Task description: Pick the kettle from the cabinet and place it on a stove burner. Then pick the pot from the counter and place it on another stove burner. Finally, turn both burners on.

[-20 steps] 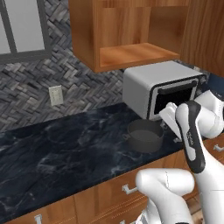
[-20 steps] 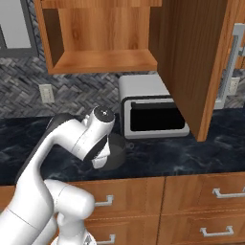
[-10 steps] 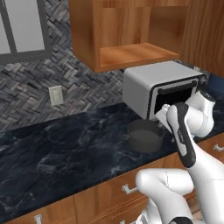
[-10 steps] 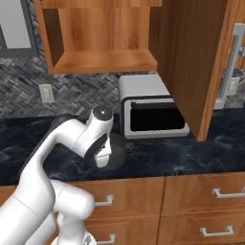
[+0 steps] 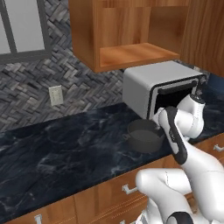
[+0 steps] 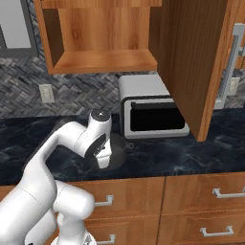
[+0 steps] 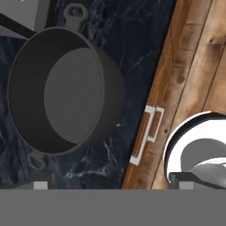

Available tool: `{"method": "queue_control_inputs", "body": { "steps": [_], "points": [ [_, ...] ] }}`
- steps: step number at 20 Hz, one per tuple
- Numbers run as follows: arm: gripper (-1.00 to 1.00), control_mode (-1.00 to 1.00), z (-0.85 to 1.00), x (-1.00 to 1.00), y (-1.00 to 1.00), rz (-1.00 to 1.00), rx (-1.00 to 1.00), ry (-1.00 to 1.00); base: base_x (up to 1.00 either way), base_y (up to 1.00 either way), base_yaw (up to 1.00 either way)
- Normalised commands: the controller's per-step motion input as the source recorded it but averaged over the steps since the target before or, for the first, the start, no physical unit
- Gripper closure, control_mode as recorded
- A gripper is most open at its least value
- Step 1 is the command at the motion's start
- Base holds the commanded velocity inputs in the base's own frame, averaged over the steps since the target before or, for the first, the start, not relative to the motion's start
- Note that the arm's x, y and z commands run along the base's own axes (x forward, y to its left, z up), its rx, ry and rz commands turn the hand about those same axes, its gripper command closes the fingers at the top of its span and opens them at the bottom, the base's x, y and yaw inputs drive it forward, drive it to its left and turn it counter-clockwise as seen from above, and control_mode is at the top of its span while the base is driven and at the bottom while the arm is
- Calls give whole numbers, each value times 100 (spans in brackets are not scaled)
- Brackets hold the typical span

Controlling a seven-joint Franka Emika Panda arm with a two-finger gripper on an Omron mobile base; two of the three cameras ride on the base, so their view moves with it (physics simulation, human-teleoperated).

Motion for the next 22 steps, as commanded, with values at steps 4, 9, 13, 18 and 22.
{"method": "queue_control_inputs", "body": {
  "steps": [4, 9, 13, 18, 22],
  "points": [
    [-100, -100, -25, 24, -3, -4, -5, 5, 0, 0, 0],
    [-100, -100, -20, 25, -3, -4, -5, 5, 0, 0, 0],
    [-100, -100, -10, 23, -2, -3, -3, 6, 0, 0, 0],
    [-100, -100, -11, 28, -1, 0, 0, 7, 0, 0, 0],
    [-100, -100, -22, 30, -3, 0, 0, 5, 0, 0, 0]
  ]
}}
